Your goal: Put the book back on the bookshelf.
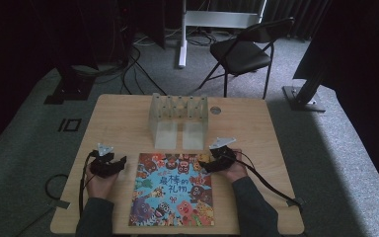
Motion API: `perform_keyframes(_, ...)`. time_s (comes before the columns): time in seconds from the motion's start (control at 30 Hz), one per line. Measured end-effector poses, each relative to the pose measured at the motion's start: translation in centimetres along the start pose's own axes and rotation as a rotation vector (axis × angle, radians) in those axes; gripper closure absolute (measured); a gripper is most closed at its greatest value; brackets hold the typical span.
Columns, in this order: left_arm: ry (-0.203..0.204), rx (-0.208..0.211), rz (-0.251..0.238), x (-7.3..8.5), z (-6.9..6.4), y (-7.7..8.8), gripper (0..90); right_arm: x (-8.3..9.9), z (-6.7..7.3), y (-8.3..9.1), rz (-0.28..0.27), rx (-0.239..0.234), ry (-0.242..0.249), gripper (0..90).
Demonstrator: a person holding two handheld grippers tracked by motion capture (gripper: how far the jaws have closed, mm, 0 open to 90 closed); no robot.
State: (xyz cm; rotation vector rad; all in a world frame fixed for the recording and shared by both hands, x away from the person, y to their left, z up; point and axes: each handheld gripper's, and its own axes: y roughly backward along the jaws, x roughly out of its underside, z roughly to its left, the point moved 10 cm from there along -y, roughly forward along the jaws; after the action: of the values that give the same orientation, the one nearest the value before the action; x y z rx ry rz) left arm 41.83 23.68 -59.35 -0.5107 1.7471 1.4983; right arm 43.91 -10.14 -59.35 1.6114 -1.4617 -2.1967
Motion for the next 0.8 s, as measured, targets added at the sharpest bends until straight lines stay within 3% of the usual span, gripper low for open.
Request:
perform_keyframes(0.07,-0.018,0.008,-0.019,-0.2,-0.6,0.4,40.8,0.1,0.1,-0.5,0.004,-0.007,-0.007,23.5)
perform_keyframes(0.1,-0.052,0.022,-0.048,-0.6,-1.6,1.0,39.4,0.1,0.1,-0.6,0.004,-0.011,-0.013,23.4)
perform_keyframes(0.13,-0.052,0.022,-0.048,-0.6,-1.6,1.0,37.9,0.1,0.1,-0.6,0.004,-0.011,-0.013,23.4)
perform_keyframes(0.2,-0.11,0.065,-0.072,-0.9,-3.8,1.8,36.1,0.1,-0.1,-1.0,0.001,-0.012,-0.033,21.7)
perform_keyframes(0.27,-0.121,0.07,-0.076,-0.9,-4.3,1.9,34.5,0.2,-0.2,-1.0,0.004,-0.016,-0.039,21.5)
perform_keyframes(0.37,-0.193,0.117,-0.055,-0.2,-6.9,2.4,27.8,0.1,-0.1,-1.2,-0.003,-0.038,-0.057,21.5)
perform_keyframes(0.6,-0.251,0.19,-0.046,1.1,-10.1,3.5,19.6,0.2,0.0,-1.6,0.0,-0.066,-0.082,21.6)
perform_keyframes(0.8,-0.296,0.24,-0.044,2.1,-12.1,4.4,19.2,0.2,0.1,-1.8,0.0,-0.086,-0.106,21.7)
